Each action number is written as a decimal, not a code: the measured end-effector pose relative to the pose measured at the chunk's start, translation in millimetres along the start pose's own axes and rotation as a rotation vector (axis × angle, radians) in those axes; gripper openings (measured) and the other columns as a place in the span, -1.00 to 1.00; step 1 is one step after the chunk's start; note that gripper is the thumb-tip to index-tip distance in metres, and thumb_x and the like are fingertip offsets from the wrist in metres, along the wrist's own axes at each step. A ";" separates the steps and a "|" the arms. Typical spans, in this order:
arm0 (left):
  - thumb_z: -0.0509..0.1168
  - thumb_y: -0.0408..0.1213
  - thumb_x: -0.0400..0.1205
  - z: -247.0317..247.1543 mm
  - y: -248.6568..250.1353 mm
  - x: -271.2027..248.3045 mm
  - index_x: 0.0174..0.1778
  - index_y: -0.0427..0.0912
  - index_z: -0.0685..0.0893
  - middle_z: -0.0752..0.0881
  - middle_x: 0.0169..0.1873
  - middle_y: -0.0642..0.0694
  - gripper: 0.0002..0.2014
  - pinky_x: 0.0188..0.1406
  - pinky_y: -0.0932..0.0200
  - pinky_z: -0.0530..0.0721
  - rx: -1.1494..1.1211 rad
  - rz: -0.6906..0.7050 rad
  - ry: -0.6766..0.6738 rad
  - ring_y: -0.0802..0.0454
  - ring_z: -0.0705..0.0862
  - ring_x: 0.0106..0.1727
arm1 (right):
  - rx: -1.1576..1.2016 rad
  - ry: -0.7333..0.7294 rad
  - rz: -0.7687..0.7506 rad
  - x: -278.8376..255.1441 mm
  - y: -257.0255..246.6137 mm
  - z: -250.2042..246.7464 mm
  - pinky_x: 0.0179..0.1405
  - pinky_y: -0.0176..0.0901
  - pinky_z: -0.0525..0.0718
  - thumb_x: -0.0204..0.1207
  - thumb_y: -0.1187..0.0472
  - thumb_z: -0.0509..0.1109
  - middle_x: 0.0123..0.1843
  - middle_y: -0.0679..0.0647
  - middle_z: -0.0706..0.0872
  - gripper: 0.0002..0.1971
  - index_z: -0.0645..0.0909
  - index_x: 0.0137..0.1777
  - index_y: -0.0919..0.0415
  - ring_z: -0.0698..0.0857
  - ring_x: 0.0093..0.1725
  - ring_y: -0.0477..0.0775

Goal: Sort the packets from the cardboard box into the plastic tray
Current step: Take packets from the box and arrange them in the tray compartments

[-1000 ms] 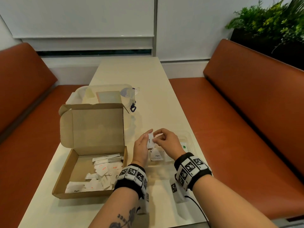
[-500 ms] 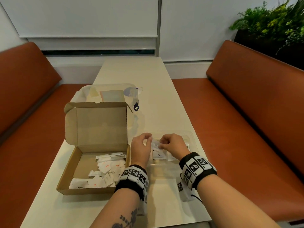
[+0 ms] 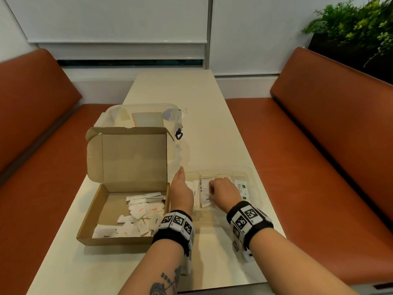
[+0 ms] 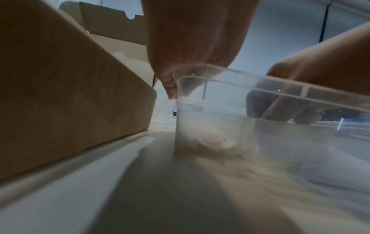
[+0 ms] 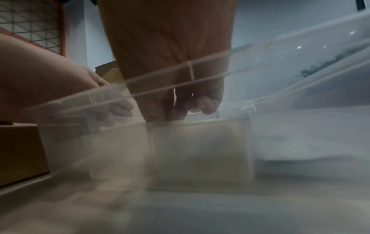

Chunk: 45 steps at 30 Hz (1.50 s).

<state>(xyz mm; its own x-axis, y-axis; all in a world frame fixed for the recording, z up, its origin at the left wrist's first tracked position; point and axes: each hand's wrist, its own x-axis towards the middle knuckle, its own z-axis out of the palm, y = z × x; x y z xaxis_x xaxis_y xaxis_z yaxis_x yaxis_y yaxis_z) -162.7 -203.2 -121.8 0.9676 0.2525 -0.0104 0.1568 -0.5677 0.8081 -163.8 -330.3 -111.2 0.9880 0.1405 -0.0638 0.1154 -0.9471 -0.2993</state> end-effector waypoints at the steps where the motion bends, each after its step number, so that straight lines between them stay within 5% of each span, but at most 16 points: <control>1: -0.07 -0.80 0.50 0.0 0.6 -1.2 0.62 -0.18 0.27 0.31 0.60 -0.12 -0.25 0.46 0.35 0.23 -0.002 0.000 0.001 -0.02 0.31 0.59 | 0.007 0.009 0.008 0.0 -0.1 0.6 -0.15 -0.09 0.54 0.50 0.41 0.23 -0.06 0.17 0.68 -0.87 0.59 -0.11 0.24 0.59 0.03 0.17; 7: -0.03 -0.80 0.51 0.6 1.7 -4.3 0.62 -0.19 0.25 0.30 0.60 -0.13 -0.25 0.48 0.34 0.23 0.016 0.011 0.007 -0.02 0.30 0.59 | -0.080 -0.033 -0.078 -1.8 -1.7 4.4 -0.25 -0.18 0.40 0.41 0.30 0.38 -0.27 0.01 0.53 -0.83 0.46 -0.31 0.10 0.45 -0.10 0.05; 10: -0.03 -0.80 0.51 1.2 2.3 -5.7 0.62 -0.20 0.24 0.30 0.60 -0.14 -0.26 0.50 0.31 0.23 0.019 0.011 0.005 -0.03 0.29 0.60 | -0.181 -0.045 -0.094 1.4 -3.4 1.9 -0.08 -0.12 0.46 0.44 0.16 0.44 -0.18 0.04 0.68 -0.93 0.63 -0.20 0.13 0.51 0.04 0.09; 13: -0.04 -0.80 0.52 1.6 2.7 -5.4 0.62 -0.20 0.24 0.30 0.60 -0.14 -0.26 0.50 0.30 0.22 0.014 0.004 0.005 -0.03 0.29 0.60 | -0.248 -0.064 -0.069 4.2 -5.1 0.5 0.09 -0.04 0.47 0.49 0.03 0.41 -0.05 0.09 0.73 -0.81 0.68 -0.08 0.15 0.52 0.14 0.12; 23: -0.03 -0.77 0.54 0.3 6.3 -8.2 0.63 -0.19 0.22 0.28 0.61 -0.13 -0.27 0.51 0.30 0.22 0.019 0.005 0.016 -0.02 0.27 0.60 | -0.113 -0.064 -0.024 0.6 -3.5 -1.4 0.05 -0.08 0.54 0.48 0.01 0.41 -0.14 0.06 0.61 -0.78 0.69 -0.09 0.17 0.54 0.12 0.11; 28: -0.03 -0.72 0.58 -5.1 9.9 -8.0 0.62 -0.20 0.26 0.30 0.60 -0.14 -0.33 0.56 0.16 0.29 -0.049 -0.014 -0.022 -0.03 0.30 0.59 | 0.110 0.103 0.008 -4.5 -8.5 -8.6 -0.15 -0.11 0.60 0.50 0.02 0.40 -0.24 0.09 0.71 -0.77 0.61 -0.27 0.16 0.63 -0.07 0.11; 32: 0.08 -0.43 0.72 -15.8 17.0 -10.0 0.55 -0.26 0.39 0.41 0.54 -0.15 -0.57 0.53 0.28 0.21 -0.117 0.093 -0.021 0.01 0.34 0.58 | 0.239 0.308 -0.011 -2.8 -25.3 -27.0 -0.38 -0.19 0.42 0.52 -0.01 0.38 -0.42 -0.04 0.56 -0.72 0.51 -0.35 0.10 0.52 -0.32 -0.02; 36: 0.11 -0.34 0.73 -40.2 26.5 -13.2 0.41 -0.21 0.57 0.62 0.35 -0.13 -0.66 0.37 0.25 0.45 -0.246 0.155 0.023 0.01 0.55 0.38 | 0.336 0.401 -0.053 -1.3 -60.1 -36.9 -0.51 -0.30 0.26 0.55 0.01 0.33 -0.50 -0.12 0.45 -0.70 0.45 -0.37 0.11 0.40 -0.47 -0.18; 41: 0.10 -0.29 0.73 -92.5 1.9 -8.3 0.17 -0.18 0.67 0.73 0.03 -0.14 -0.75 -0.05 0.20 0.53 -0.212 0.071 0.169 -0.02 0.65 0.01 | 0.475 0.267 -0.077 -6.9 -112.2 -17.1 -0.48 -0.26 0.34 0.57 0.03 0.33 -0.49 -0.11 0.48 -0.71 0.46 -0.34 0.12 0.44 -0.46 -0.13; 45: 0.17 -0.37 0.66 -130.9 -45.5 -1.1 0.20 -0.23 0.64 0.70 0.14 -0.18 -0.76 0.06 0.17 0.51 0.048 -0.096 0.069 -0.11 0.63 0.16 | 0.434 0.084 -0.139 -16.8 -145.9 18.4 -0.22 -0.19 0.48 0.55 0.19 0.32 -0.21 0.08 0.66 -0.91 0.57 -0.17 0.17 0.58 -0.20 0.04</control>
<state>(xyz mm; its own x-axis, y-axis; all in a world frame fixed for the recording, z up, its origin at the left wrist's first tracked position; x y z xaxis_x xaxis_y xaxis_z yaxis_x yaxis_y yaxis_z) -196.9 -75.1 -81.5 0.9319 0.3601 -0.0442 0.2588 -0.5745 0.7765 -199.2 -189.2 -84.0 0.9731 0.2171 0.0769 0.2115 -0.7101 -0.6716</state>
